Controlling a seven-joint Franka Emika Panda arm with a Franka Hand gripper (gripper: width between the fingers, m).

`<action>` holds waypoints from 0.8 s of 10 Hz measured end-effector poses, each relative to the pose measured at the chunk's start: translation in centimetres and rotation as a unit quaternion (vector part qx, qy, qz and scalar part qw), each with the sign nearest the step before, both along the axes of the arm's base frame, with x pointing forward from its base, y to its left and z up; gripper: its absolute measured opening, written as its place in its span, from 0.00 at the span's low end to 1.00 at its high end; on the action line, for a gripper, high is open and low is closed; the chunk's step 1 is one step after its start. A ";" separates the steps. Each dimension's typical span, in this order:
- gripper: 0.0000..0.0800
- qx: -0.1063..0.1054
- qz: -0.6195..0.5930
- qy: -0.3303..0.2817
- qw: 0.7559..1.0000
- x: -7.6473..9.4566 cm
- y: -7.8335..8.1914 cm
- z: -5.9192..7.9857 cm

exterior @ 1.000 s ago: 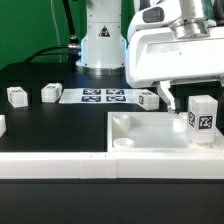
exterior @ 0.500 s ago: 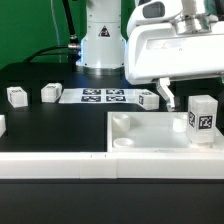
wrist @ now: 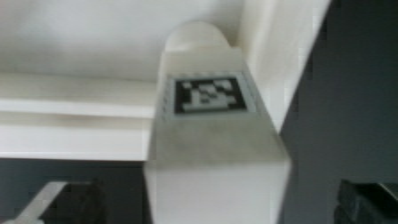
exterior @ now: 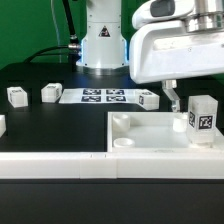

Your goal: Assemble square table

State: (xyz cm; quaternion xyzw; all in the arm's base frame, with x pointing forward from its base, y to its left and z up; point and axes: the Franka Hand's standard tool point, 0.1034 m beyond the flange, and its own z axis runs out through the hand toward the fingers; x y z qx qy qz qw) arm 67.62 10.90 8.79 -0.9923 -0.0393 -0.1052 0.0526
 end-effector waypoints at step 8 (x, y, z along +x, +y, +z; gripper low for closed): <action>0.81 0.002 -0.042 0.124 0.991 -0.6 0.6 -0.5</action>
Offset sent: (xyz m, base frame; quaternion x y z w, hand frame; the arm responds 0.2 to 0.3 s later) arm 0.0042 -0.0182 -0.0029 -0.0227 -0.1275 -0.0135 0.9915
